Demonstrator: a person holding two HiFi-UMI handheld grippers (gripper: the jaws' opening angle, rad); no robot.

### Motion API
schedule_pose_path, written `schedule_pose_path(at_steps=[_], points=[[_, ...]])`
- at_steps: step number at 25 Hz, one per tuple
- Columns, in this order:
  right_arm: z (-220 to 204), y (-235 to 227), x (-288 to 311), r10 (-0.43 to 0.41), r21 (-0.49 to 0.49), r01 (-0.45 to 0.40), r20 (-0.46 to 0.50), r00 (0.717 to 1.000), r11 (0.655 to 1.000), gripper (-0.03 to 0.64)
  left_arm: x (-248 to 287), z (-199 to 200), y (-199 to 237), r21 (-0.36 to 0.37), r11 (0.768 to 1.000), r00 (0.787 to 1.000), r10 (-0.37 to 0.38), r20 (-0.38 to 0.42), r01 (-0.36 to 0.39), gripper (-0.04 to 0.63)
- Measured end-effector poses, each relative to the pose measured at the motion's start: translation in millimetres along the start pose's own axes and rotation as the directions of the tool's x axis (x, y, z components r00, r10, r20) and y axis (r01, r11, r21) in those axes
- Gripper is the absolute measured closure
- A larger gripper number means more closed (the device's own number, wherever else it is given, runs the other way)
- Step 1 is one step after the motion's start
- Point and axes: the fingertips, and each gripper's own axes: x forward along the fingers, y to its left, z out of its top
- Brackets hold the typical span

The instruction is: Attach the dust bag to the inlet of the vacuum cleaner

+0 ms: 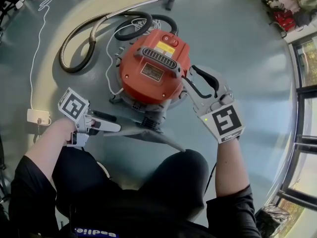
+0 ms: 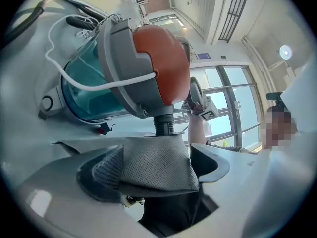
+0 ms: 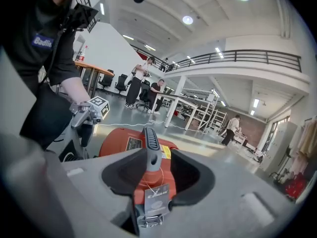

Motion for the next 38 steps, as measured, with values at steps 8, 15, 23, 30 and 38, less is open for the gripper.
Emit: schedule_pose_path(at_steps=[8,15,23,30,38], points=[[16.4,26.2,-30.9,-0.054,0.067,0.049,0.087,0.995,0.997,0.529,-19.5,14.0,-38.8,0.218,0.974,0.994,0.037,0.1,-0.058,0.196],[24.4,42.1,-51.2,-0.158,0.204,0.13,0.129,0.979,0.97,0.623,-10.5,24.5,-85.0,0.434,0.881,0.972,0.101,0.213,-0.187,0.259],[28.1,50.7,-58.1,-0.169,0.314,0.127,0.111,0.979,0.941,0.623,6.2,41.4,-129.1,0.573,0.722,0.895,0.148,0.421,-0.389,0.341],[45.2,50.7,-64.9,-0.204,0.406,0.161,0.063,0.977,0.9,0.624,0.5,51.0,-151.0,0.553,0.667,0.832,0.191,0.521,-0.499,0.362],[91.8,42.2,-88.1,-0.203,0.485,0.164,0.028,0.979,0.859,0.624,-4.0,51.9,-207.9,0.55,0.635,0.811,0.226,0.54,-0.543,0.364]])
